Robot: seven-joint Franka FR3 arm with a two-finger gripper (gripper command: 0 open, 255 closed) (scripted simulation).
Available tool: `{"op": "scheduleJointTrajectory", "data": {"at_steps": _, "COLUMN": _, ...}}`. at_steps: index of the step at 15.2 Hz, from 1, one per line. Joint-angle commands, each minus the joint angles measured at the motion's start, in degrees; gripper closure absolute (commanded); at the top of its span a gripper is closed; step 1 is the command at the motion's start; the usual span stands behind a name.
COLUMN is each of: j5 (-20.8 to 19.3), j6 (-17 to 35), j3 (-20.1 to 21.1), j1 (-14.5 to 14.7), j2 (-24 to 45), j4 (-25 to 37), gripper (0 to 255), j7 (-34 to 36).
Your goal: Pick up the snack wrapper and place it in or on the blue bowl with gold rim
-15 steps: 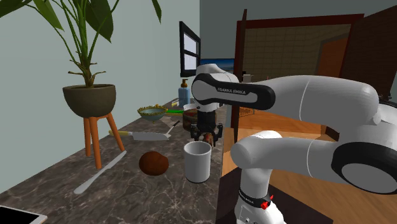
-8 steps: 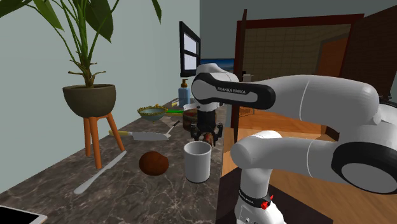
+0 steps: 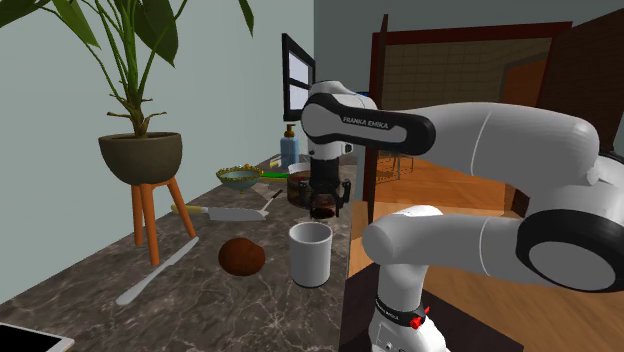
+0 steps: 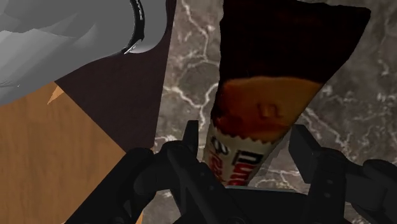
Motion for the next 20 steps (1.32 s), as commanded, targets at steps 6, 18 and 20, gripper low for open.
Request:
{"op": "scheduleJointTrajectory", "data": {"at_steps": 6, "j5": -1.89, "j6": -3.52, "j3": -1.84, "j1": -1.19, "j2": 2.55, "j4": 6.11, "gripper": 255, "j7": 0.02}}
{"op": "scheduleJointTrajectory", "data": {"at_steps": 18, "j5": -4.36, "j6": -9.72, "j3": -4.22, "j1": -2.66, "j2": 7.48, "j4": 17.25, "gripper": 255, "j7": 0.37}}
{"op": "scheduleJointTrajectory", "data": {"at_steps": 20, "j5": -4.7, "j6": -10.76, "j3": -4.54, "j1": -2.87, "j2": 8.39, "j4": 19.2, "gripper": 255, "j7": 0.45}}
